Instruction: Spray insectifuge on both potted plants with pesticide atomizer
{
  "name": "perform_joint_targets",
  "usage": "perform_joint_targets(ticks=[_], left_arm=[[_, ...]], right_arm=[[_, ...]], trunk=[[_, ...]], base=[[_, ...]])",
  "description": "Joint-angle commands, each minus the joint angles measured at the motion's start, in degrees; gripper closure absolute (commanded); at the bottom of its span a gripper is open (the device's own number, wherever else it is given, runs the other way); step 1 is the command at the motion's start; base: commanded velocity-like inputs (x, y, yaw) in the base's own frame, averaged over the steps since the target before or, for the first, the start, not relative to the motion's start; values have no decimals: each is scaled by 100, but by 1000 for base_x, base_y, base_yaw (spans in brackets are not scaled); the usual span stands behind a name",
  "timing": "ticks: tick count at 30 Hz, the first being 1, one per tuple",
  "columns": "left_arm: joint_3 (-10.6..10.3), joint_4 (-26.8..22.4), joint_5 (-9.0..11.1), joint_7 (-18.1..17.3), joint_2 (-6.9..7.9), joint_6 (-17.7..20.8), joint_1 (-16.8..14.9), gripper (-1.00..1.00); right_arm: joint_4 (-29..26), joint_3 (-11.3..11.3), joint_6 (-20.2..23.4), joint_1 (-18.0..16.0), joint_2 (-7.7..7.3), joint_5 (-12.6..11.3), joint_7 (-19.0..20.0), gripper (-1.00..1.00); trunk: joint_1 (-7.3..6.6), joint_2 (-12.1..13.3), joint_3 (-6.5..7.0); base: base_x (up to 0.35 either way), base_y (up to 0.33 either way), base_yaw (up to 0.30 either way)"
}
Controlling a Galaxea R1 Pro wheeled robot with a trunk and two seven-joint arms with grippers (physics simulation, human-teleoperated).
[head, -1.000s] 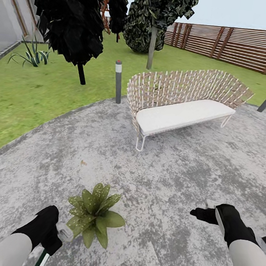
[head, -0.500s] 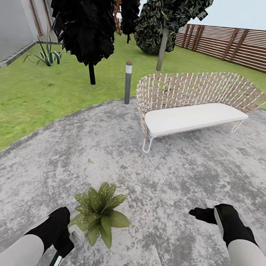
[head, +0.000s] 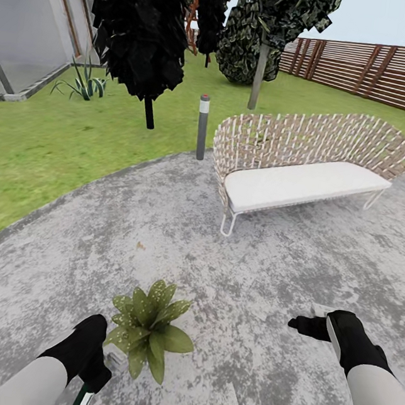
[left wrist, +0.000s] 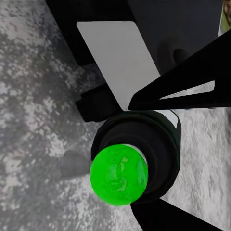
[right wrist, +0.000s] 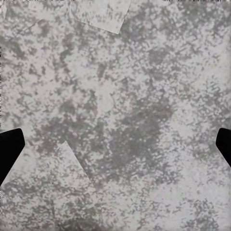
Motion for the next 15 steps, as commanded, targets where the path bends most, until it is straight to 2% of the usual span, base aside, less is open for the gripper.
perform_joint_targets(ticks=[1, 7, 10, 15], left_arm=[[33, -8, -58, -51, -6, 26, -2, 100], [33, -13, -60, -48, -6, 30, -4, 100], [31, -16, -60, -48, -6, 31, -6, 100], [25, -15, -69, -47, 0, 31, -4, 100]], right_arm=[[-8, -22, 19, -2, 2, 58, 51, -100], [-8, -22, 19, -2, 10, 61, 51, -100], [-8, -22, 19, -2, 5, 63, 51, -100], [-8, -22, 19, -2, 2, 63, 51, -100]], trunk=[[0, -2, -8], [0, -2, -31], [0, -2, -35], [0, -2, -36]], base=[[88, -141, 188], [184, -229, 205], [201, -237, 66], [42, -46, 6]])
